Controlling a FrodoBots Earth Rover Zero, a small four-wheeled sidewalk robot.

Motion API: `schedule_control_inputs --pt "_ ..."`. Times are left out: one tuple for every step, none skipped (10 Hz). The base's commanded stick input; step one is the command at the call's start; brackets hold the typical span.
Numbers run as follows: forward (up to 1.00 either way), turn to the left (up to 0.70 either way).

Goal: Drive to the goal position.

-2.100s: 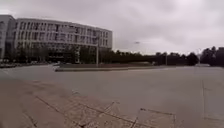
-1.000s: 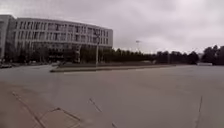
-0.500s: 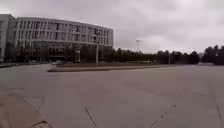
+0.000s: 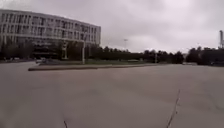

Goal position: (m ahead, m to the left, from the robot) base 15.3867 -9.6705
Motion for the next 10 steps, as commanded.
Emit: schedule_control_inputs --pt "0.70 0.00" --pt "0.70 0.00" --pt "0.70 0.00" --pt "0.70 0.00" --pt "0.70 0.00" --pt "0.70 0.00" --pt "0.70 0.00" --pt "0.70 0.00" --pt "0.70 0.00" --pt "0.70 0.00"
